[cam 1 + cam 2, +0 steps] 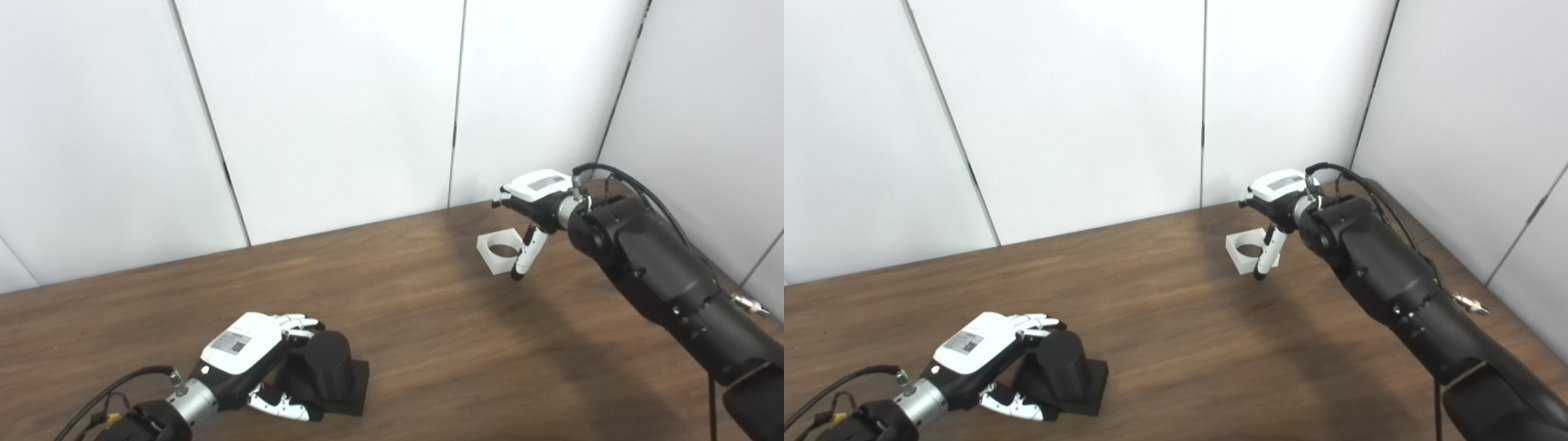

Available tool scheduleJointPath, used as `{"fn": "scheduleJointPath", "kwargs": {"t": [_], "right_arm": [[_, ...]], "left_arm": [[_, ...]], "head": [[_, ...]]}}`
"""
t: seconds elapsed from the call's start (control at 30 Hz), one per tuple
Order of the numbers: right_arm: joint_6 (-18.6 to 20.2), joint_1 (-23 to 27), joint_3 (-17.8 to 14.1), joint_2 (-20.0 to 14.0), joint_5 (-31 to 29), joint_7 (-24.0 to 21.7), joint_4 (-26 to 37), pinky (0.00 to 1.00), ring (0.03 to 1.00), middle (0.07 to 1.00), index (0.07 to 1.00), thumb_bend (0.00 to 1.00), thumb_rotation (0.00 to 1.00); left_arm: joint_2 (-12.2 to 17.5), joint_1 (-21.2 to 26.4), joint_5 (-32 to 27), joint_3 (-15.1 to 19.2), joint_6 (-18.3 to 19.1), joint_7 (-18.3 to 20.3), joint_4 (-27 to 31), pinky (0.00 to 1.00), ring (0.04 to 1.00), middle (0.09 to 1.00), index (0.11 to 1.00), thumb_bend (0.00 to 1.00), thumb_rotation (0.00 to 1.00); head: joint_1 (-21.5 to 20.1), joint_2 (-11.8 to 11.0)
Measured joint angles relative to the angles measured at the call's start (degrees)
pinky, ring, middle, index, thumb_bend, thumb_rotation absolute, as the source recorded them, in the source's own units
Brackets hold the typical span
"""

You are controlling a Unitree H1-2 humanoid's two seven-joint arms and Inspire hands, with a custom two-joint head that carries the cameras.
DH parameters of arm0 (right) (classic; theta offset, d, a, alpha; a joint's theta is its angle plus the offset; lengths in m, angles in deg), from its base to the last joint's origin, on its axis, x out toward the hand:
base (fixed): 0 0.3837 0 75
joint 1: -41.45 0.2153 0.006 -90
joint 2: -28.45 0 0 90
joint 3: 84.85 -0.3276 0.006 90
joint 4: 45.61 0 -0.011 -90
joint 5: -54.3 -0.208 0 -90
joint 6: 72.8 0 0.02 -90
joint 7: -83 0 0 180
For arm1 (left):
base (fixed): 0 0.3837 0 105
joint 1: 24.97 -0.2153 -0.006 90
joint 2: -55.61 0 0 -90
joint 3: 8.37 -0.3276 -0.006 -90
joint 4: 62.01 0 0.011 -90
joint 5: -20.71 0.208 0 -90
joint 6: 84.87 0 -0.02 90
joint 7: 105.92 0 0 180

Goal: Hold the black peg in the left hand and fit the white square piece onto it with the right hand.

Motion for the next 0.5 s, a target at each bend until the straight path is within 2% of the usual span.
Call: {"fn": "scheduleJointPath", "kwargs": {"t": [0.13,0.3,0.5], "right_arm": [[0.02,0.15,1.06,0.02,1.30,0.53,-2.68,0.91,0.967,0.971,0.892,1.00,0.30],[-0.09,0.23,1.92,0.23,2.29,4.41,-6.50,0.88,0.936,0.939,0.858,0.95,0.22],[-0.47,0.24,2.28,1.19,1.74,9.72,-11.69,0.86,0.914,0.920,0.842,0.94,0.20]], "left_arm": [[0.03,-0.07,0.00,0.08,-0.22,-0.01,0.00,0.79,0.861,0.850,0.490,0.52,0.06],[0.06,-0.34,0.00,0.37,-0.33,-0.01,0.14,0.79,0.861,0.856,0.490,0.52,0.06],[0.27,-1.25,-0.02,0.91,-0.39,-0.02,0.94,0.78,0.855,0.852,0.490,0.52,0.06]], "head": [[-0.09,0.09],[0.26,0.35],[0.44,0.53]]}}
